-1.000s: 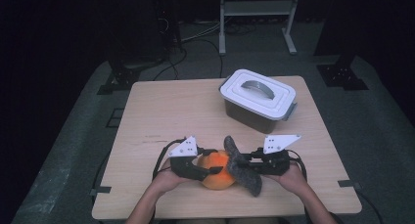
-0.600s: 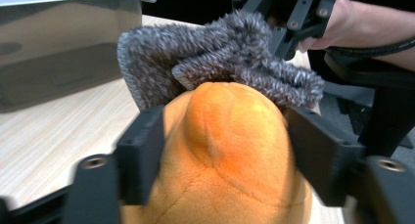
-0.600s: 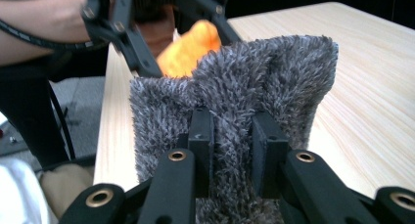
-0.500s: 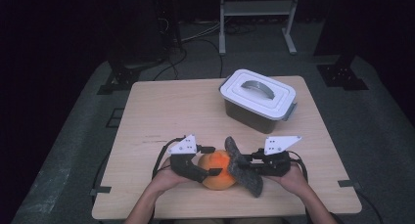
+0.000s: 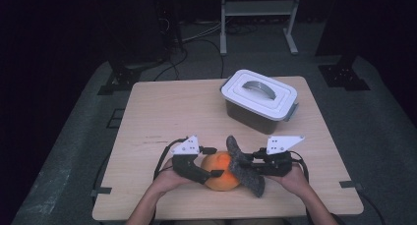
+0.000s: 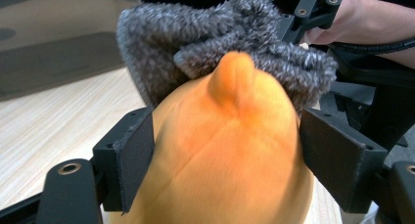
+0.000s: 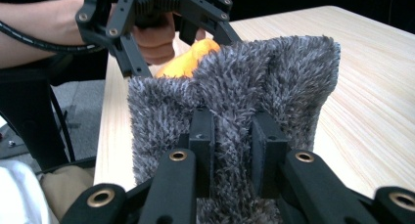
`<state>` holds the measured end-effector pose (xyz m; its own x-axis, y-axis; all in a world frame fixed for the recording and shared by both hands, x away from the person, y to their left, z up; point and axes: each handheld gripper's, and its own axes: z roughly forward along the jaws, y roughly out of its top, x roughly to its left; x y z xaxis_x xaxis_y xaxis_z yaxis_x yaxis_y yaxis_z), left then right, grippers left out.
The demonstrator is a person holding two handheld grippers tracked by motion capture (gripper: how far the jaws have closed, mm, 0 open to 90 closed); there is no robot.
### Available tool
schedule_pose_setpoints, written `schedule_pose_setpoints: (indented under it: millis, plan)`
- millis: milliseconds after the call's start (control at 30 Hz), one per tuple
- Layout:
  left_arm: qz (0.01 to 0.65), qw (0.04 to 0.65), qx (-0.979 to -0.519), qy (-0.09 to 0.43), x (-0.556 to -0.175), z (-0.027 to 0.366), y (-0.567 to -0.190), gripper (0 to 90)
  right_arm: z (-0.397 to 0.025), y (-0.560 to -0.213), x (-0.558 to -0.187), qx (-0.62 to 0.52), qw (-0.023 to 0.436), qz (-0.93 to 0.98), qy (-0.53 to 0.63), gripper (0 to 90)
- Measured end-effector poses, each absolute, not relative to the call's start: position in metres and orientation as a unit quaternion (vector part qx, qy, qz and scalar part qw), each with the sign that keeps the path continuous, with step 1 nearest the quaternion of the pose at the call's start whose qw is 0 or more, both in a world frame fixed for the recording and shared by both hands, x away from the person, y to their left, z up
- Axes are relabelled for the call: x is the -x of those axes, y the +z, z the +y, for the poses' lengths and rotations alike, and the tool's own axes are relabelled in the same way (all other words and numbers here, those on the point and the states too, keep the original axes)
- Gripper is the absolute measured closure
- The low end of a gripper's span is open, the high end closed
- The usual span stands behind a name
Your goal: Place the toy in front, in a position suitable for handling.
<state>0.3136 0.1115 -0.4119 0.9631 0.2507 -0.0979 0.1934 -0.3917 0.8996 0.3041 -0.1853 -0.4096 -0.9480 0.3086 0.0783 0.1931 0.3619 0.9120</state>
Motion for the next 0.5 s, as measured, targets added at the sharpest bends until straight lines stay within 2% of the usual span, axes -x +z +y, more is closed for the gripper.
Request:
schedule_pose_setpoints:
  millis: [33, 100, 167, 333, 467, 500]
  plan:
    - [0.134, 0.536, -0.833, 0.019, -0.315, 0.113, -0.413, 23.3, -0.186, -0.410, -0.304, -0.152, 0.055, 0.825, 0.541, 73.5]
    - [0.127, 0.538, -0.833, 0.034, -0.313, 0.112, -0.414, 35.6, -0.187, -0.408, -0.304, -0.152, 0.059, 0.826, 0.539, 74.0]
    - [0.125, 0.540, -0.831, 0.038, -0.312, 0.109, -0.415, 41.3, -0.187, -0.402, -0.302, -0.152, 0.066, 0.820, 0.547, 74.2]
    - [0.129, 0.539, -0.831, 0.044, -0.311, 0.106, -0.415, 38.8, -0.180, -0.397, -0.299, -0.140, 0.074, 0.815, 0.557, 74.1]
    - [0.135, 0.542, -0.828, 0.041, -0.313, 0.108, -0.414, 29.1, -0.184, -0.404, -0.300, -0.145, 0.066, 0.820, 0.550, 74.4]
    - [0.134, 0.543, -0.828, 0.038, -0.313, 0.108, -0.415, 31.4, -0.187, -0.406, -0.301, -0.148, 0.062, 0.820, 0.549, 74.4]
